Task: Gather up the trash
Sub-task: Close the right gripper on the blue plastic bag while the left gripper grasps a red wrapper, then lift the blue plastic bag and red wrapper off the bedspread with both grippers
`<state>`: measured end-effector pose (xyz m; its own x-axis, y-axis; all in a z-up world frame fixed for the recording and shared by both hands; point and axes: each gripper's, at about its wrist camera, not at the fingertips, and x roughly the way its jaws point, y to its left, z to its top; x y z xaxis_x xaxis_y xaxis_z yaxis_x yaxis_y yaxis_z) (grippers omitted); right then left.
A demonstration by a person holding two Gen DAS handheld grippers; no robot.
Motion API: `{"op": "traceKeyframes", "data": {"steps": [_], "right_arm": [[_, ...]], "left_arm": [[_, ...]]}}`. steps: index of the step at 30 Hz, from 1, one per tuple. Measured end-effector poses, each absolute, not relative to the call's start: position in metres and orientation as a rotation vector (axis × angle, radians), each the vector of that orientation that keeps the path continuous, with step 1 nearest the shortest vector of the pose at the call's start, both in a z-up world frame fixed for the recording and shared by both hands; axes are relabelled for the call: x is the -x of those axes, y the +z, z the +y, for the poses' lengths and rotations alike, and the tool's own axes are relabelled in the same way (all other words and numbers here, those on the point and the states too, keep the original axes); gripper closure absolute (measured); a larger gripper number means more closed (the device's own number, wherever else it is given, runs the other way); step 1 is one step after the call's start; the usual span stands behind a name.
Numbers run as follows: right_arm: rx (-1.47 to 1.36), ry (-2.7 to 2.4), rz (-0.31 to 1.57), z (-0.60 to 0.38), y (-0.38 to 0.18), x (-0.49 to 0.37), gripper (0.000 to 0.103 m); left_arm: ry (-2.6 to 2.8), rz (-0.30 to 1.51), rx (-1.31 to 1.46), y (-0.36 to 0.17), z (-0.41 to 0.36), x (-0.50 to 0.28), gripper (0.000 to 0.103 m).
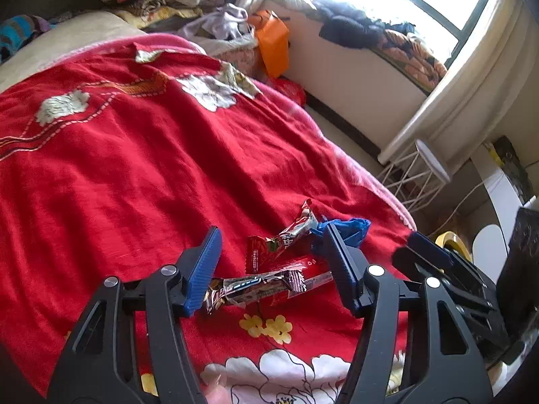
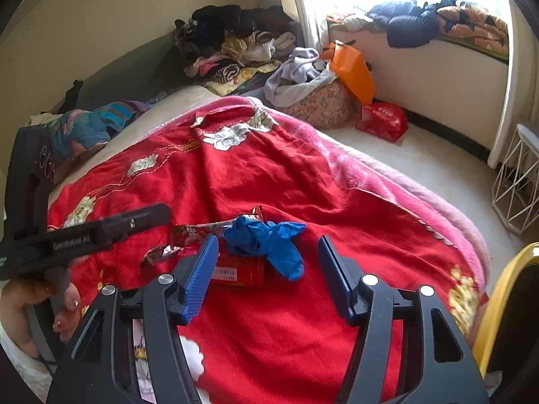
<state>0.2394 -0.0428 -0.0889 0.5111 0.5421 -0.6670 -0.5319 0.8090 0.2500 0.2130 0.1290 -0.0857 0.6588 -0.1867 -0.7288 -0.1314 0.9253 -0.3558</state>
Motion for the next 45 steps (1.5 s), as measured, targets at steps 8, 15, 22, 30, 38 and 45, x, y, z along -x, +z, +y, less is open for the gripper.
{"op": "traceKeyframes", "data": {"steps": [8,15,22,30,38,45], "right_arm": [[-0.036,0.696,0.895,-0.024,-0.108,-0.263,0.061],[-0.046,0.724,0.926,-0.023,-0.118,-0.262,0.094],[-0.065,0.701,0.891,-0.040,-0.111,-0.251,0.098],[-0.096,0.665,0.837,-0.064,-0.096,-0.237,0.098],[-0.119,0.640,0.807,-0.088,-0.085,-0.221,0.098],[-0.143,0.623,0.791,-0.105,-0.078,-0.211,0.098]], "left_arm": [[-0.052,0.910,0.398,-0.100,0.130,-0.229,0.052],[-0.063,0.954,0.381,-0.111,0.125,-0.241,0.063],[-0.079,0.959,0.363,-0.113,0.113,-0.244,0.084],[-0.124,0.898,0.350,-0.093,0.098,-0.239,0.097],[-0.157,0.834,0.379,-0.067,0.089,-0.231,0.098],[-0.185,0.804,0.371,-0.054,0.073,-0.220,0.098]]}}
